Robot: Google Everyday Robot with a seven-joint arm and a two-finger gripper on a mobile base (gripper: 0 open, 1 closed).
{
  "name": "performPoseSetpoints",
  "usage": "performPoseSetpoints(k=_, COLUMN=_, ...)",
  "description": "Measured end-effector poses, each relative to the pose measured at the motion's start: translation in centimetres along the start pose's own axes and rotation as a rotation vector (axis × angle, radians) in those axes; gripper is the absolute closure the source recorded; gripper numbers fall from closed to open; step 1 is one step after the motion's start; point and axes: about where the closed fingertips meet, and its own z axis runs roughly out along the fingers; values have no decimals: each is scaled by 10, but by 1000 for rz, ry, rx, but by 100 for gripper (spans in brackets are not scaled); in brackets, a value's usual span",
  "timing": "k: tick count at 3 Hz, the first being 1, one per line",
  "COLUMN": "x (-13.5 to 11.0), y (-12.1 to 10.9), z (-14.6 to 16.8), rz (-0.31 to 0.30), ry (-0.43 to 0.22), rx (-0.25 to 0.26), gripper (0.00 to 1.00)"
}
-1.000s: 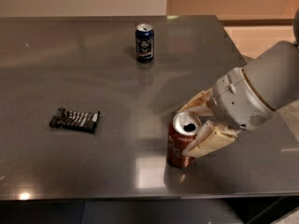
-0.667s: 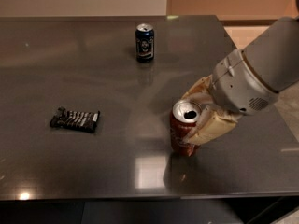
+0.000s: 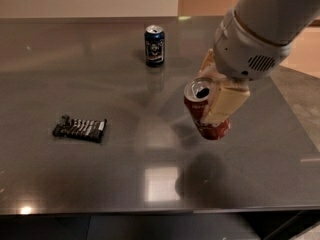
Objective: Knock coke can over
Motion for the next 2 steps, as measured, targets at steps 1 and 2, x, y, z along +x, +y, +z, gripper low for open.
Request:
performPoseSetpoints(k=1, x=20, y=-26, z=7, rz=2, ry=134, rx=-20, gripper=100)
performPoseSetpoints(k=2, x=36, y=-47, z=19, rz=-1, ry=201, rx=-38, gripper=100)
